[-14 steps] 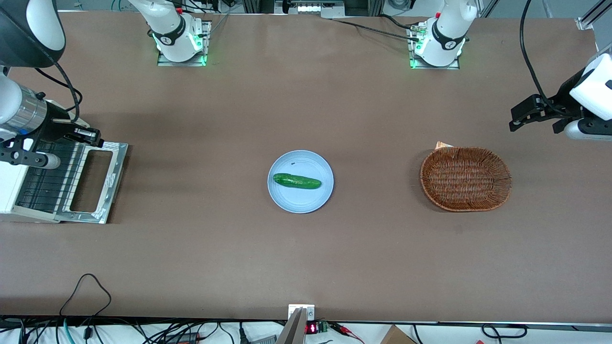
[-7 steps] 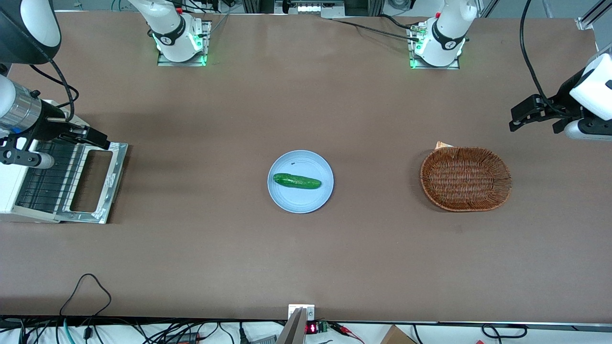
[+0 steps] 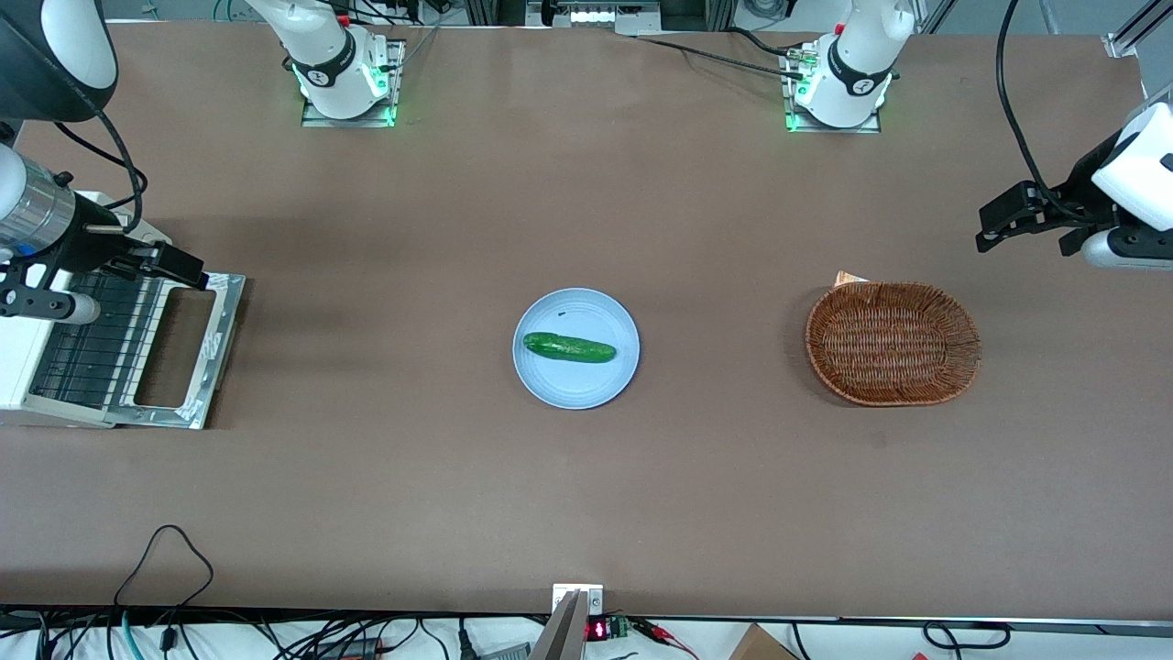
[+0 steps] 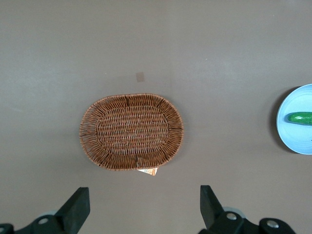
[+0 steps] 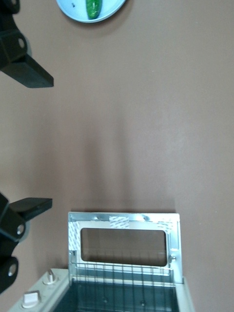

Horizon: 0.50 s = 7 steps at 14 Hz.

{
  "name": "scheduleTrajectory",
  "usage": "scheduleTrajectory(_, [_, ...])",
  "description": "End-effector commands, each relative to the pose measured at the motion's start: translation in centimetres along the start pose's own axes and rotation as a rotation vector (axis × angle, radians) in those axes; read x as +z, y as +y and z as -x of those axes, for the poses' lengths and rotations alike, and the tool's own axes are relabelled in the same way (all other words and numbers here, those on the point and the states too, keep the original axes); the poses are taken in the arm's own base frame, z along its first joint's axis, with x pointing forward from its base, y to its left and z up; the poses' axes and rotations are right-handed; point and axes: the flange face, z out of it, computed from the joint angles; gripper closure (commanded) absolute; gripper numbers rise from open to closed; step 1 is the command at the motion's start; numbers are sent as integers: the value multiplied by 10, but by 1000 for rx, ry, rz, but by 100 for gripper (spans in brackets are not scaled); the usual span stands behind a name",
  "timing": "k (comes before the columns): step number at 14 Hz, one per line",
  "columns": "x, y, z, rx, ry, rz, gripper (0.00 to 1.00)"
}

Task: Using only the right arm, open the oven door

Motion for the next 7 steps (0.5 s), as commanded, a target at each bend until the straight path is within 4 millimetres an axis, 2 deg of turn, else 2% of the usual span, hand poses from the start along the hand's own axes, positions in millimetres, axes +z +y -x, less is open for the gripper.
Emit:
scheduleTrajectory(1, [-9, 0, 2, -53, 16, 4, 0])
scheduleTrajectory(7, [-8, 2, 2, -54, 14, 17, 0])
